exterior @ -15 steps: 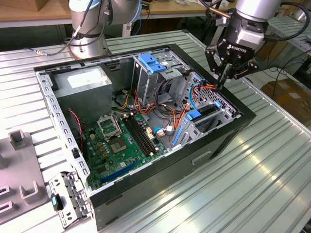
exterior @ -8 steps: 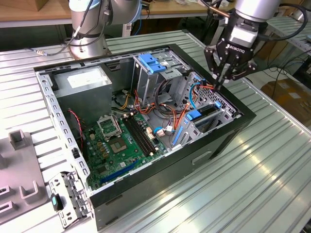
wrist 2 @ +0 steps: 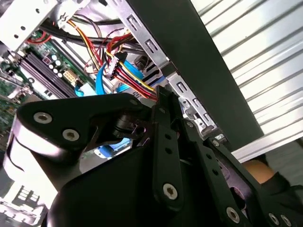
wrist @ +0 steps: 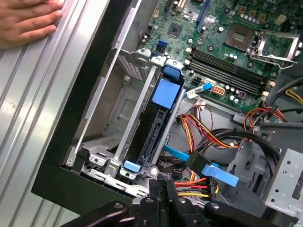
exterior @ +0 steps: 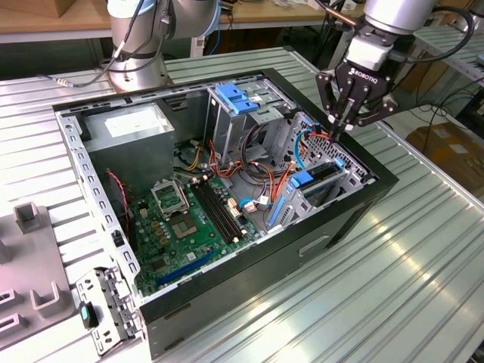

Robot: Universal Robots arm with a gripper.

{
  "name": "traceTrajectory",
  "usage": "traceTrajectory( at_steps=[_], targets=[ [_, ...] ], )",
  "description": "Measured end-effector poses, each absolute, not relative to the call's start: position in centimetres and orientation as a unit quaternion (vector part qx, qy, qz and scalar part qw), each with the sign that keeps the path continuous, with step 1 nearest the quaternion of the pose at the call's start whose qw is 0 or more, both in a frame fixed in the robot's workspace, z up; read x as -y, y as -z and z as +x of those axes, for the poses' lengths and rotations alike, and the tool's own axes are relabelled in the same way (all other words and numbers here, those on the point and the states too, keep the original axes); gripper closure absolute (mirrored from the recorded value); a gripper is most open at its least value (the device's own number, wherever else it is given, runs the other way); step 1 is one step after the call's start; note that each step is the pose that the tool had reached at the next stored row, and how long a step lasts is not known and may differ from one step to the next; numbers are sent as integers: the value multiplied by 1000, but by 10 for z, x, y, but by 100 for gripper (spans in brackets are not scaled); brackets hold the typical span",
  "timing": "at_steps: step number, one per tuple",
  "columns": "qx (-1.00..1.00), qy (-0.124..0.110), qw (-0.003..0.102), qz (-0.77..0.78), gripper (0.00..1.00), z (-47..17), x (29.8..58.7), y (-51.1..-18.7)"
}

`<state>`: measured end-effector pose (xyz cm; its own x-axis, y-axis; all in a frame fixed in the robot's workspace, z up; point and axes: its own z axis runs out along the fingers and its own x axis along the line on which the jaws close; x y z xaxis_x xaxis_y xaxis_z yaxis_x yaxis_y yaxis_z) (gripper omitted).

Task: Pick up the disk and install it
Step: 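Insert the first disk wire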

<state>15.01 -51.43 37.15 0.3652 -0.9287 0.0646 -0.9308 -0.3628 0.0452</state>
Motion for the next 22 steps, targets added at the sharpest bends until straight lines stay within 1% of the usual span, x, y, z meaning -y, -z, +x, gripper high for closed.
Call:
traceTrajectory(
  at_steps=[15,22],
  targets=[
    [633,-11,38,773,84,140,514,-371],
    [648,-10,39,761,84,136,516,-366]
  ],
)
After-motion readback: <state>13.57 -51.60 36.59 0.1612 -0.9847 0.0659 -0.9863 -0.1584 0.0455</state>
